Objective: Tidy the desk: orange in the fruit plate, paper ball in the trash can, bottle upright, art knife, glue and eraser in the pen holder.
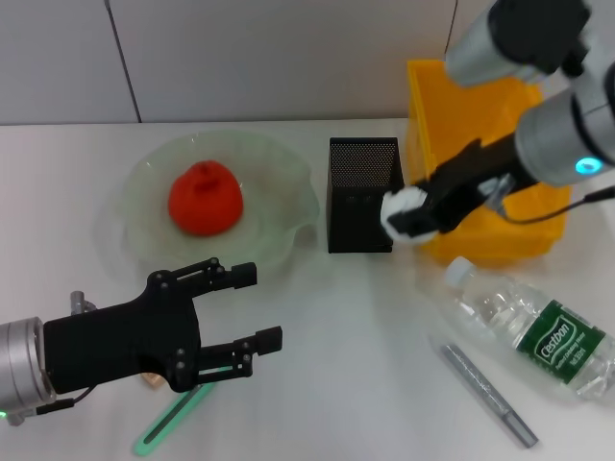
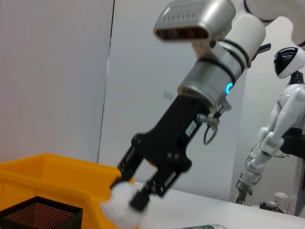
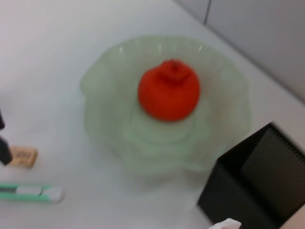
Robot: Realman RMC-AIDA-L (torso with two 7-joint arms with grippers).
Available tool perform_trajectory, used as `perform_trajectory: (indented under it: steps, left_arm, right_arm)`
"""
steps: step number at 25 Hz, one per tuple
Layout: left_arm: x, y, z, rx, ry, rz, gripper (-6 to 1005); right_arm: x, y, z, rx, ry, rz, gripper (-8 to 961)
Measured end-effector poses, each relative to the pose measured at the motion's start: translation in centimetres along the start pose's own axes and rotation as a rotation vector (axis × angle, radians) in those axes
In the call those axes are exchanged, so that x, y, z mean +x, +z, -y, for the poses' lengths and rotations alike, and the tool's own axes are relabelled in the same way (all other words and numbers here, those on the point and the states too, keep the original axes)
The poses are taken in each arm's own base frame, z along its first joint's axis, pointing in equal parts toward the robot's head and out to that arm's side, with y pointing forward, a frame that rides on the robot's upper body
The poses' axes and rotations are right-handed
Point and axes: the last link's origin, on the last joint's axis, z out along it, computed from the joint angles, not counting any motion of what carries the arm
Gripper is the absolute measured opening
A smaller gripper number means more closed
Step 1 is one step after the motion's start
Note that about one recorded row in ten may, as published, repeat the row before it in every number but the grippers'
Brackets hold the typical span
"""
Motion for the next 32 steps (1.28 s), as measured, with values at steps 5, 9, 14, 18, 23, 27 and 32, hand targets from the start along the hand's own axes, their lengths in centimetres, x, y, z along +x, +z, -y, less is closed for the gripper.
perform_trajectory:
  steps: [5,9,14,18,23,27,32]
  left_arm:
    - [0.0,0.0,0.0,0.000,0.000,0.002,789]
    - [0.0,0.0,0.0,-0.002,0.000,0.002,789]
    - [0.1,0.2,0.0,-0.004,0.002,0.001,788]
    - [0.1,0.3,0.1,-0.005,0.005,0.001,788]
    - [0.1,0.2,0.2,0.004,0.005,0.000,790]
    - [0.1,0.1,0.2,0.009,0.004,-0.002,788]
    - [0.0,0.0,0.2,0.013,0.001,-0.002,789]
  right_arm:
    - [0.0,-1.5,2.2,0.114,0.025,0.052,490]
    - [0.8,-1.7,4.2,0.212,0.035,0.091,488]
    - [1.7,-1.3,5.8,0.290,0.047,0.095,488]
    - [2.4,-0.6,6.9,0.336,0.066,0.099,487]
    - [2.9,0.1,7.4,0.349,0.079,0.094,497]
    - [3.0,0.3,7.6,0.376,0.071,0.101,537]
    - [3.1,0.5,7.8,0.386,0.073,0.104,587]
